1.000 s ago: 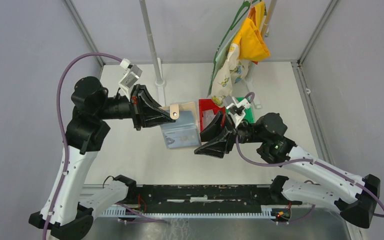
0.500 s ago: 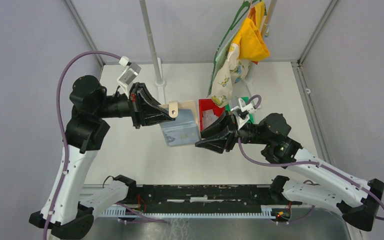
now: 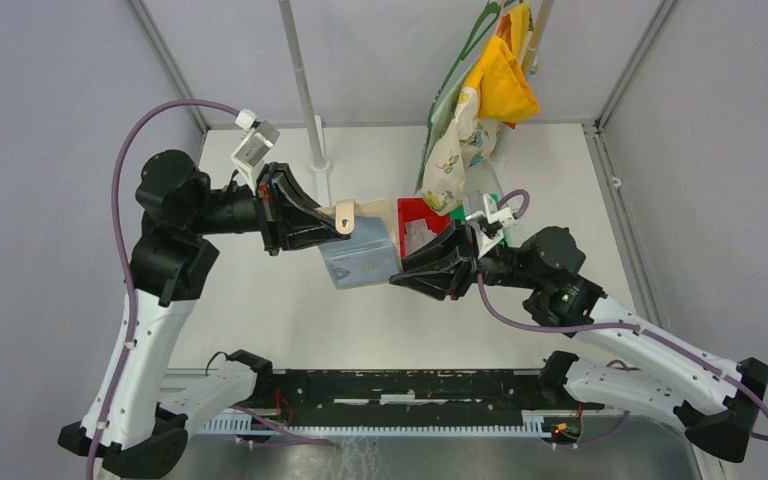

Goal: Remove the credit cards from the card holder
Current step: Remove the credit card from the card holder.

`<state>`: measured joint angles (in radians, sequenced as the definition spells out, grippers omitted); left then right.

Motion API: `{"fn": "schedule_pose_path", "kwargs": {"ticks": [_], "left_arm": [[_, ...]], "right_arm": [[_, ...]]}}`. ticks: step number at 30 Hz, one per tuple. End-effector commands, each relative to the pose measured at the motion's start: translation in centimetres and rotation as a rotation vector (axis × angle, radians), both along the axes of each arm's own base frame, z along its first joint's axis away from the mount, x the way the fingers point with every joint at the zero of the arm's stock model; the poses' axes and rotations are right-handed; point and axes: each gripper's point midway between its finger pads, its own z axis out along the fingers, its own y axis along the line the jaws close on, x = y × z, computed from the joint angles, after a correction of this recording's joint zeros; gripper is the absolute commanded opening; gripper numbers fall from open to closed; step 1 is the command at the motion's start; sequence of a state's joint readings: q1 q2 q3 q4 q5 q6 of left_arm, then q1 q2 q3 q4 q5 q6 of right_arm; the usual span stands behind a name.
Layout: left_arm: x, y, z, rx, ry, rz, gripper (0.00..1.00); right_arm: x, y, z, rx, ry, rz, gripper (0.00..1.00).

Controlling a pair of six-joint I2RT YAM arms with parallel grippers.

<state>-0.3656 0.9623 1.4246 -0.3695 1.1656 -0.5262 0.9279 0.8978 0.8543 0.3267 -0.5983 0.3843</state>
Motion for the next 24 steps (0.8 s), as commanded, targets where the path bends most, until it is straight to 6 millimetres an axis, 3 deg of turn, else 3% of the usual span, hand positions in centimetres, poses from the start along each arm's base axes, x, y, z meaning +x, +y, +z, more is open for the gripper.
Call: {"fn": "schedule_pose_path", "kwargs": {"ticks": [1, 10, 19, 24], "left_arm": [[-1.4, 0.4, 2.2, -0.035, -0.056, -0.037, 0.02], [-1.6, 0.5, 2.5, -0.037, -0.062, -0.041, 0.02], [-1.7, 0.5, 3.1, -0.043, -0.076, -0.050, 0.02], [-1.7, 0.5, 3.2, -0.045, -0.074, -0.051, 0.02]], "right_arm": [[0.2, -0.5, 3.7, 0.129, -0.023, -0.027, 0.31], [0.5, -1.0, 4.7, 0.195, -0.038, -0.056, 0.31], [-0.7, -1.3, 2.5, 0.159, -0.027, -0.009, 0.39], [-0.7, -1.4, 2.5, 0.162, -0.034, -0.012, 0.38]]}}
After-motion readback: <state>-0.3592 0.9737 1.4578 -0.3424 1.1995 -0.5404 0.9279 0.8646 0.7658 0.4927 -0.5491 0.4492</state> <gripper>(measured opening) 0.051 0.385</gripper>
